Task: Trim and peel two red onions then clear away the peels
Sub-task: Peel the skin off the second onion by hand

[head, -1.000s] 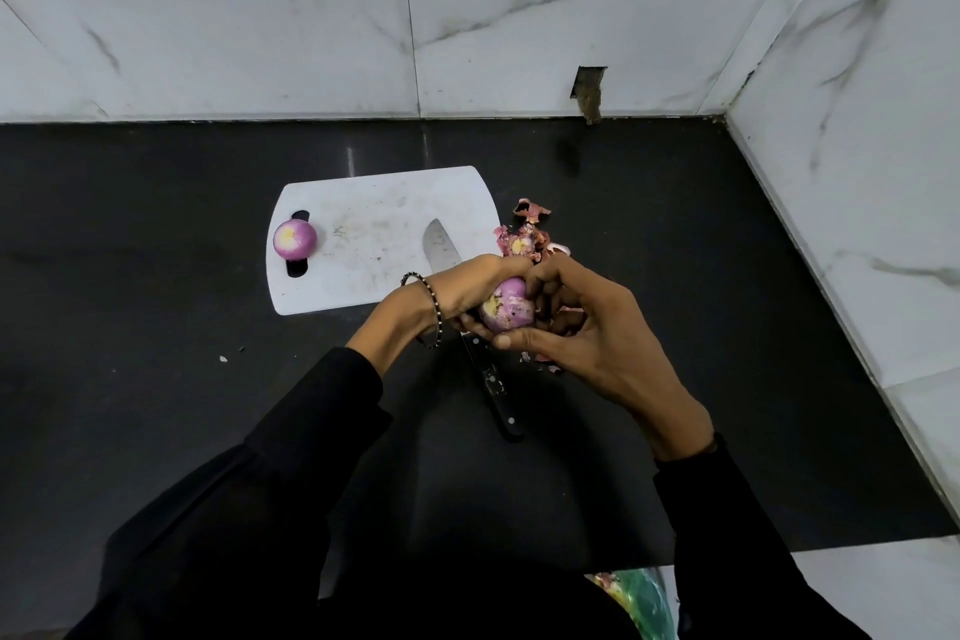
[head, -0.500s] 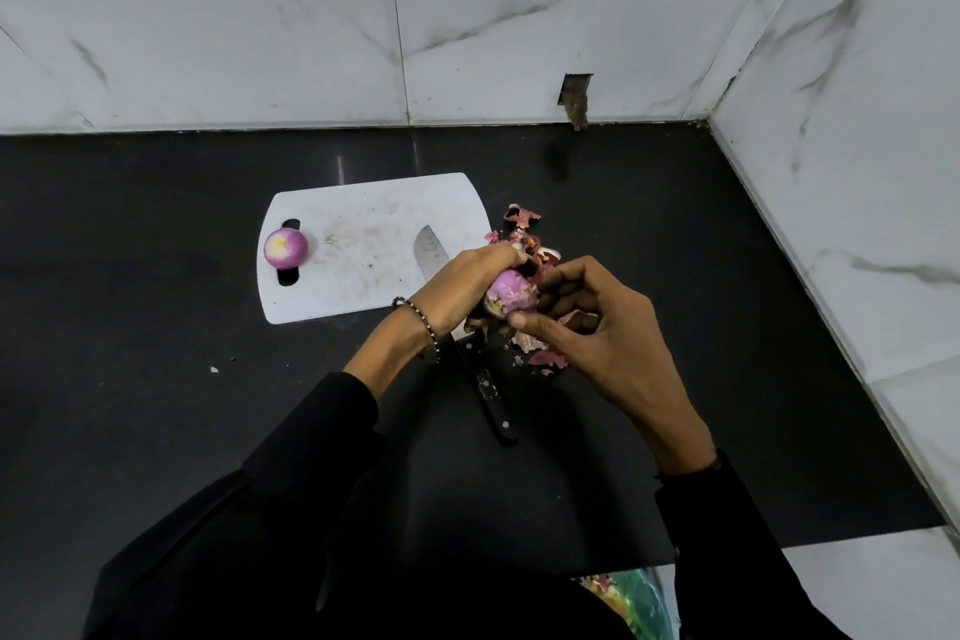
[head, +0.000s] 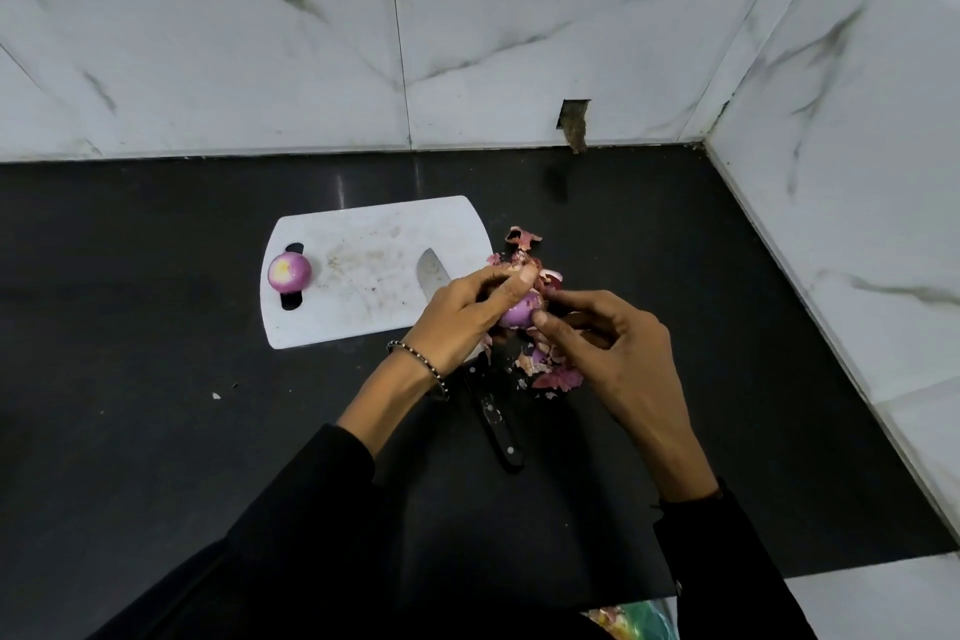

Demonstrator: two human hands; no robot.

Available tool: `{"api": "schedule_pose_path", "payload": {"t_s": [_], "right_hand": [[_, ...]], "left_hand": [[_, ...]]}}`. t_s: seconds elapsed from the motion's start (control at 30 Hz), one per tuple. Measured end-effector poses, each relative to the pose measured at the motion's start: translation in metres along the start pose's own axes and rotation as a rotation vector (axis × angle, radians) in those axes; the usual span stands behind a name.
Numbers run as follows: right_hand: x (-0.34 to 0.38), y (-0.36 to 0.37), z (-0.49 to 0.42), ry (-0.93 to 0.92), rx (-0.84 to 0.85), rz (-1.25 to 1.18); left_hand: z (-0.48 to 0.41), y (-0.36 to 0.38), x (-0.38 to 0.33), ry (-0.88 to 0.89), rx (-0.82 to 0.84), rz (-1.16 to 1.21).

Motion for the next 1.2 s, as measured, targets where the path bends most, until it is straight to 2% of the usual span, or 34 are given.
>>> {"api": "schedule_pose_path", "payload": {"t_s": [0.17,0.33,0.5,0.67,0.77,0.97,1.1,1.2], "right_hand": [[-0.003,-0.009,-0.001,0.001,-0.021,0.026],[-0.001,-0.011,0.0,-0.042,-0.041,0.106],[0.005,-0.007,-0.004,-0.044,0.008,0.379],[-0.007,0.0,-0.012,0.132,0.084,0.627],[-0.01,-0.004,-0.01,0.145,0.023,0.549],[0.005,-0.006,-0.004,-0.072,-0.006,0.308],[0.011,-0.01,-0.003,-0.137,-0.04,0.338],[0.018,-0.006,-0.005,-0.206,0.021,0.304]], "left_hand": [[0.005,0.002,0.002,-0.007,0.119,-0.009],[0.006,0.001,0.001,0.036,0.069,0.004],[0.01,0.0,0.001,0.047,0.04,-0.022],[0.014,0.006,0.001,0.034,0.103,0.085],[0.015,0.01,0.002,0.031,0.15,0.168],[0.015,0.007,0.009,0.001,0.139,0.258],[0.013,0.006,0.017,-0.029,0.114,0.432],[0.01,0.007,0.018,-0.065,0.105,0.531]]}}
Point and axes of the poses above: each hand's wrist, its own z-axis away from the middle knuckle, its own y-axis out of the palm, x = y × z, the point moved 7 cm from there along -z, towards the middle knuckle, and after that the axes turned 15 degrees about x, right-handed, at the moved point
